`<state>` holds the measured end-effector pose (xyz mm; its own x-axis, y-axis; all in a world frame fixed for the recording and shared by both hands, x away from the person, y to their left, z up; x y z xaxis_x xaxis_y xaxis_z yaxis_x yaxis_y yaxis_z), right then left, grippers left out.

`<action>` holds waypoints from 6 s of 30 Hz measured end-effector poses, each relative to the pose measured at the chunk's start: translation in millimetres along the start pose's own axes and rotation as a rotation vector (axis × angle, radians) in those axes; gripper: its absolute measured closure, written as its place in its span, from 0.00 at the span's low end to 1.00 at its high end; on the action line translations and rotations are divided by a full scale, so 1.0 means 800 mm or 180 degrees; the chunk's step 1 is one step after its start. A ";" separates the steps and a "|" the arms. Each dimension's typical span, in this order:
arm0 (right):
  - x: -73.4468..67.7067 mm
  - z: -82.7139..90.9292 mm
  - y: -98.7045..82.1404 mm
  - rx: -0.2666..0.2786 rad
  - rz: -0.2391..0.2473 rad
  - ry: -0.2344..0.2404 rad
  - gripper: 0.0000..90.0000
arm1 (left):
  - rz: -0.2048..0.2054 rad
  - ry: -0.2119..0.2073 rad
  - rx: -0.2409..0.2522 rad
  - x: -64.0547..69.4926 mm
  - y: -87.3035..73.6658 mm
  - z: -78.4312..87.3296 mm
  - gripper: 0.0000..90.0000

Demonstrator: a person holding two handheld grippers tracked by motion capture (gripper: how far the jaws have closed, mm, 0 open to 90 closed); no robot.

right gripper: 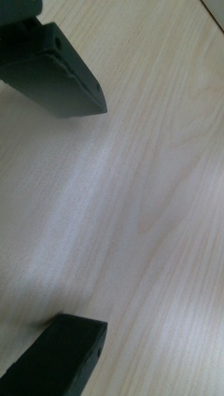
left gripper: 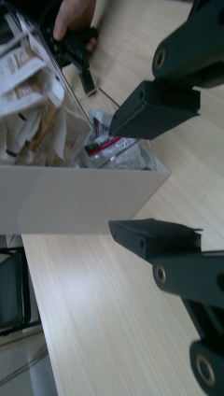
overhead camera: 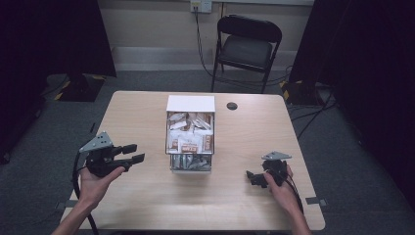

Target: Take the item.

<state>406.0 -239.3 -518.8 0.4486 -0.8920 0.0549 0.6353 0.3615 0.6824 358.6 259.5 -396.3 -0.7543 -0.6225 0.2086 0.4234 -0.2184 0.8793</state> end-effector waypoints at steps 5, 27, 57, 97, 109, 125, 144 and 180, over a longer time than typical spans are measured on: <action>0.000 0.000 0.000 -0.0001 0.0000 0.0000 0.00 | -0.0024 -0.0112 0.0104 0.008 0.014 0.010 0.55; 0.000 0.000 0.000 0.0000 0.0000 0.0000 0.00 | -0.0233 -0.0295 0.0286 0.041 0.074 -0.010 0.56; 0.000 0.000 0.000 0.0002 0.0005 0.0003 0.00 | -0.0454 -0.0843 0.0304 0.067 0.128 -0.088 0.76; 0.000 0.000 0.000 0.0001 0.0006 0.0002 0.00 | -0.0624 -0.0819 -0.0115 0.060 0.128 -0.114 1.00; 0.000 0.000 0.000 0.0001 0.0005 0.0003 0.00 | -0.0657 -0.1065 0.0020 0.083 0.127 -0.093 1.00; 0.000 0.000 0.000 0.0001 0.0006 0.0002 0.00 | -0.0696 -0.1101 -0.0156 0.078 0.119 -0.108 0.82; 0.000 0.000 0.000 0.0000 -0.0001 -0.0002 0.00 | -0.0860 -0.1005 -0.0256 0.080 0.113 -0.110 0.88; 0.000 0.000 0.000 -0.0002 -0.0010 -0.0009 0.00 | -0.0474 -0.1153 -0.0125 0.070 0.111 -0.113 1.00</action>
<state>405.8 -239.1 -518.8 0.4448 -0.8940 0.0548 0.6372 0.3589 0.6821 399.0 137.2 -345.0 -0.9342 -0.2778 0.2238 0.3095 -0.3193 0.8957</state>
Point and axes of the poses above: each handheld gripper's, and its own axes: z roughly backward along the jaws, y roughly out of its top, x roughly to its right, the point moved 2 cm from there along -z, roughly forward along the jaws, and after that the axes turned 4 degrees about -y, right-handed, at the moved point
